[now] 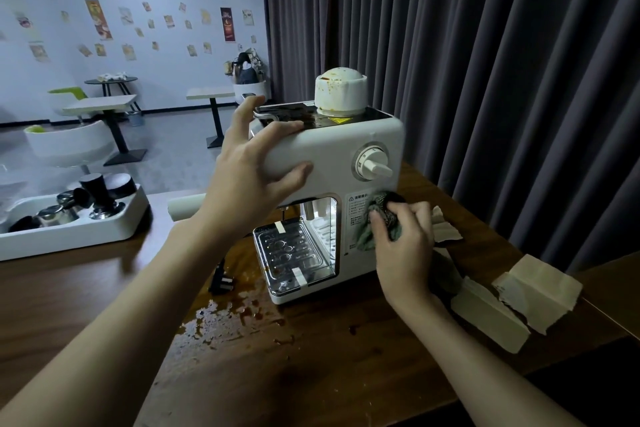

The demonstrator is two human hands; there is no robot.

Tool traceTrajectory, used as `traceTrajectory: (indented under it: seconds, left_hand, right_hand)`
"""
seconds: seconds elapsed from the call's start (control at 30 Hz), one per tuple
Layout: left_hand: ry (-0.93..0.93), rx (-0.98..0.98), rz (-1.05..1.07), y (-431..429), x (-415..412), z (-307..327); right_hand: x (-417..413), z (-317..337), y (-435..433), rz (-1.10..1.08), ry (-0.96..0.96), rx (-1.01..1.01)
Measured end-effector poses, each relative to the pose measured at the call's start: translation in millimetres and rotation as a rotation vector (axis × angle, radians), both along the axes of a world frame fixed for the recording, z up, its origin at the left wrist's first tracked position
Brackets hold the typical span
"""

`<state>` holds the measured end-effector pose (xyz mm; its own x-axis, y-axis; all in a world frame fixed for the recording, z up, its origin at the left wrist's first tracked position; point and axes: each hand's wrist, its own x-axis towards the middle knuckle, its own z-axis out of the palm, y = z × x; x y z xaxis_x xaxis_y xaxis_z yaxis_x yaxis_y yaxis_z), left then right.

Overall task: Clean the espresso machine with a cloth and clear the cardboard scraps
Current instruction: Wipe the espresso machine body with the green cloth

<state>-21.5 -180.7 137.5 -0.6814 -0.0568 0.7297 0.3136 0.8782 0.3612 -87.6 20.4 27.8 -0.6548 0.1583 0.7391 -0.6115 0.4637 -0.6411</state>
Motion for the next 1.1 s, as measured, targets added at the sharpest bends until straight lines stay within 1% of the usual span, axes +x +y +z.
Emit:
traceTrajectory:
  seconds: [0.17, 0.2, 0.3, 0.37, 0.43, 0.5, 0.57, 0.63, 0.73, 0.8, 0.93, 1.0, 1.1]
  left_hand:
    - [0.0, 0.006, -0.016, -2, 0, -1]
    - [-0.003, 0.002, -0.015, -2, 0, -2]
    - [-0.012, 0.008, -0.019, -4, 0, -3]
    - [-0.007, 0.024, -0.027, -4, -1, -4]
    - [0.001, 0.045, -0.035, -3, -2, -4]
    - [0.002, 0.051, -0.042, -3, -1, -5]
    - [0.002, 0.045, -0.058, -5, -1, -6]
    - [0.002, 0.038, -0.076, -8, -1, -8]
    - [0.007, 0.044, -0.084, -8, -1, -10]
    - [0.019, 0.052, -0.076, -7, -2, -11]
    - [0.018, 0.058, -0.073, -6, -1, -11]
    - [0.013, 0.054, -0.071, -7, -1, -11]
    - [0.007, 0.066, -0.062, -5, 1, -11]
  right_hand:
    - [11, -9, -3, 0.142, 0.067, 0.176]
    - [9, -9, 0, 0.142, 0.056, 0.164]
    - [0, -7, 10, 0.065, -0.043, 0.034]
    - [1, -9, 8, 0.021, -0.091, 0.005]
    - [8, -15, 0, 0.029, -0.112, 0.062]
    - [18, -24, -8, 0.095, -0.068, 0.195]
    - [21, -30, -9, 0.166, -0.033, 0.264]
    - [16, -28, -3, 0.135, -0.053, 0.218]
    - [11, -25, 4, 0.004, -0.129, 0.112]
    - [15, -30, -1, -0.012, -0.152, 0.139]
    - [21, -41, -6, 0.088, -0.175, 0.314]
    - [16, -35, 1, 0.074, -0.223, 0.278]
    - [15, -29, 5, -0.05, -0.3, 0.175]
